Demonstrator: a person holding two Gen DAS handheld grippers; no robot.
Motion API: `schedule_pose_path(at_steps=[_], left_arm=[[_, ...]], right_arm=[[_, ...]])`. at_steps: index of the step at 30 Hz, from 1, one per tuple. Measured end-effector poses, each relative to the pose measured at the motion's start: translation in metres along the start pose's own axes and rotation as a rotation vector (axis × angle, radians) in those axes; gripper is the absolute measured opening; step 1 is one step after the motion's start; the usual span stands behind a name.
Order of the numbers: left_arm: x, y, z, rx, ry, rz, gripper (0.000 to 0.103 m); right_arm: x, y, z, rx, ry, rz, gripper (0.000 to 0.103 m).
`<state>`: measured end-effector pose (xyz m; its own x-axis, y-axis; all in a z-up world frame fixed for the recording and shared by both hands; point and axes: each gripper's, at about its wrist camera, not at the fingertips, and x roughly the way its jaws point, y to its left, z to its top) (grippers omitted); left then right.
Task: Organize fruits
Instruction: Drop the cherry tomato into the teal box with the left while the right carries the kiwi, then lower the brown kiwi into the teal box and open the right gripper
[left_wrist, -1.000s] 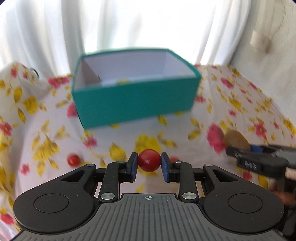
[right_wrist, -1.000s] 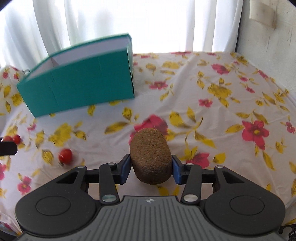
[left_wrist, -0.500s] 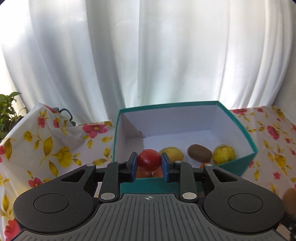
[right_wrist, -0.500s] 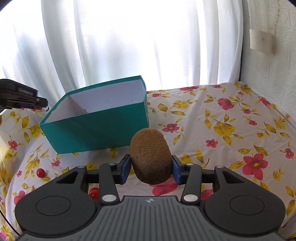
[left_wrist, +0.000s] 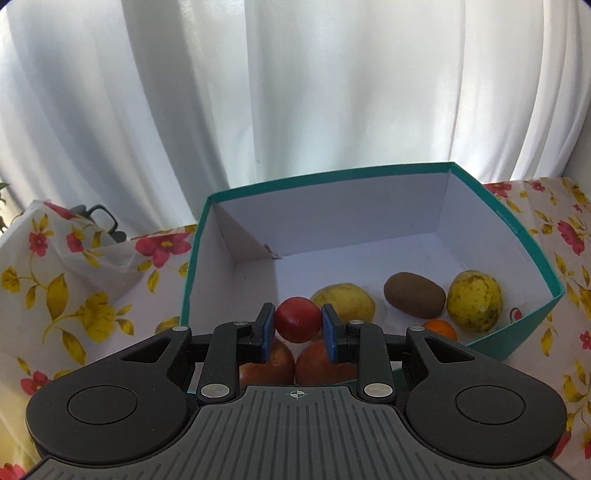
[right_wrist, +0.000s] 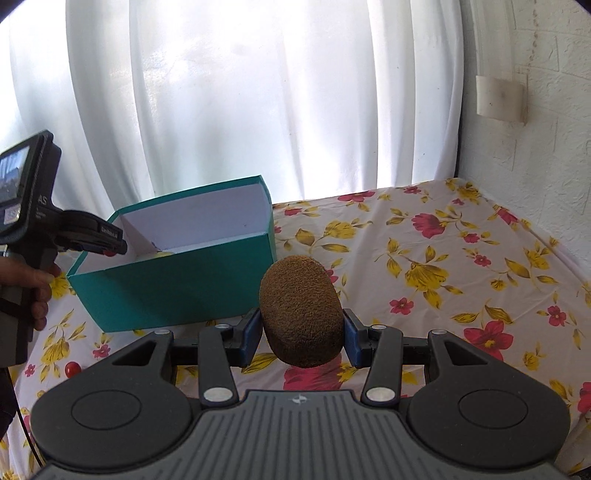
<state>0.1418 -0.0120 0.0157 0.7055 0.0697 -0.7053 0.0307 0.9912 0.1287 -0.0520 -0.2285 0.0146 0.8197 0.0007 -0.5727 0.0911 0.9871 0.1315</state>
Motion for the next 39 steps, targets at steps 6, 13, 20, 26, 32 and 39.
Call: schedule_pose_path(at_steps=[6, 13, 20, 26, 32, 39], left_arm=[[0.018, 0.001, -0.001, 0.004, 0.031, 0.001, 0.031], [0.031, 0.002, 0.000, -0.002, 0.057, 0.001, 0.032], [0.028, 0.002, -0.001, -0.013, 0.048, 0.001, 0.060], [0.000, 0.005, 0.001, -0.010, -0.005, 0.029, 0.087], [-0.035, 0.018, -0.007, -0.032, -0.032, 0.042, 0.095], [-0.062, 0.037, -0.030, -0.063, -0.004, 0.038, 0.095]], right_arm=[[0.000, 0.003, 0.006, -0.002, -0.013, -0.010, 0.045], [0.000, 0.008, 0.012, -0.017, -0.016, 0.000, 0.045], [-0.002, 0.010, 0.017, -0.031, -0.024, 0.002, 0.045], [-0.001, 0.011, 0.019, -0.040, -0.026, 0.006, 0.045], [0.001, 0.015, 0.024, -0.047, -0.036, 0.016, 0.045], [0.004, 0.025, 0.035, -0.069, -0.066, 0.051, 0.045]])
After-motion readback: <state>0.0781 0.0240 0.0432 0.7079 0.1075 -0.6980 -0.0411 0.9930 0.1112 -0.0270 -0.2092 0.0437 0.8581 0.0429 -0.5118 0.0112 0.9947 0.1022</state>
